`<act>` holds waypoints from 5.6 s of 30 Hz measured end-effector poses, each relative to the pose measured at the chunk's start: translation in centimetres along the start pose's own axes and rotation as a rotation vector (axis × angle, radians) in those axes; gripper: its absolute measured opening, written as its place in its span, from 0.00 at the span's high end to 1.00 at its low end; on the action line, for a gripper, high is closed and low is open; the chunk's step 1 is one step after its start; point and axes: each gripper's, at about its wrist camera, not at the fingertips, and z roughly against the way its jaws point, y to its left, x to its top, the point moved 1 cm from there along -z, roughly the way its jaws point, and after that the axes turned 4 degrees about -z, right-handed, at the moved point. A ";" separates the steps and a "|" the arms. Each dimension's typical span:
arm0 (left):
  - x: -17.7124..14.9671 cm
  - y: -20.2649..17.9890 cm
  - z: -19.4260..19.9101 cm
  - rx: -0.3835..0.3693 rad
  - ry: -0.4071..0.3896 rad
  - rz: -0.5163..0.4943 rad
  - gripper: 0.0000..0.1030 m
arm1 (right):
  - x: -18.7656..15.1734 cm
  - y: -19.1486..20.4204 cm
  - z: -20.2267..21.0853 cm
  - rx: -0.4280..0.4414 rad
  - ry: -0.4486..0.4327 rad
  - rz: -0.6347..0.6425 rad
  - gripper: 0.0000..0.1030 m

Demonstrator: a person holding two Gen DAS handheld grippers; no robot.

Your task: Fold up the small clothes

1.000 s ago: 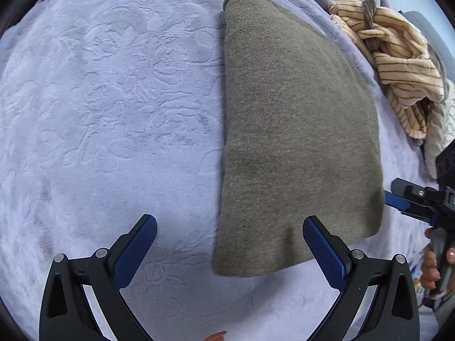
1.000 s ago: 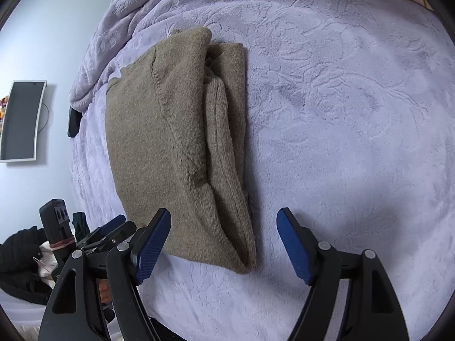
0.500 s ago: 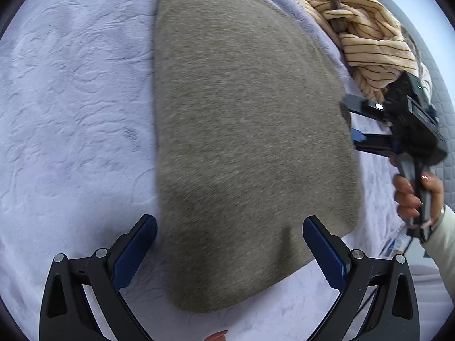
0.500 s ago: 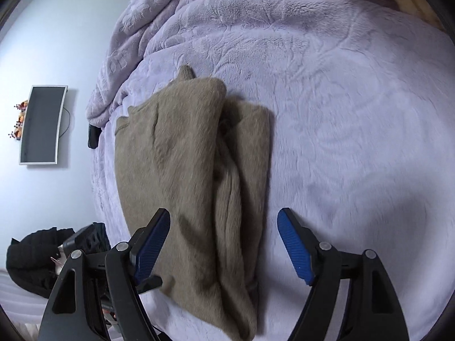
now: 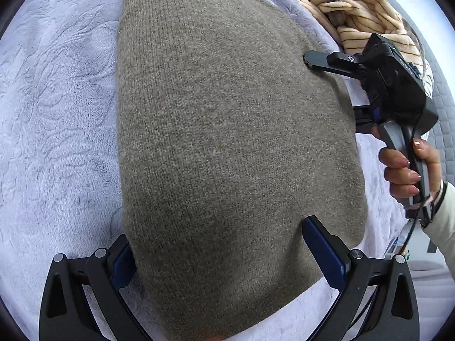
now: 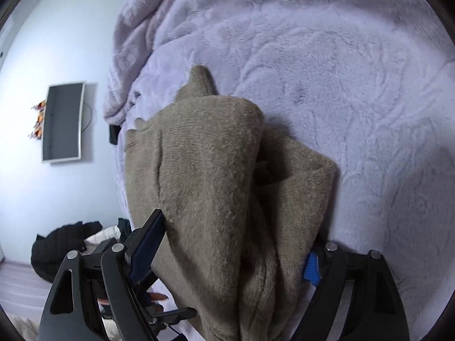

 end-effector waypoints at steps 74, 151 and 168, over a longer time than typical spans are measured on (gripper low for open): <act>-21.7 5.5 16.5 0.367 -0.077 0.040 0.09 | -31.4 13.8 -6.1 -0.309 -0.012 0.168 0.49; -21.3 1.5 19.1 0.529 -0.114 0.045 0.09 | -34.5 15.7 -1.7 -0.729 -0.174 0.184 0.00; -21.5 1.7 19.4 0.530 -0.120 0.056 0.09 | -34.4 15.6 -1.9 -0.729 -0.158 0.179 0.00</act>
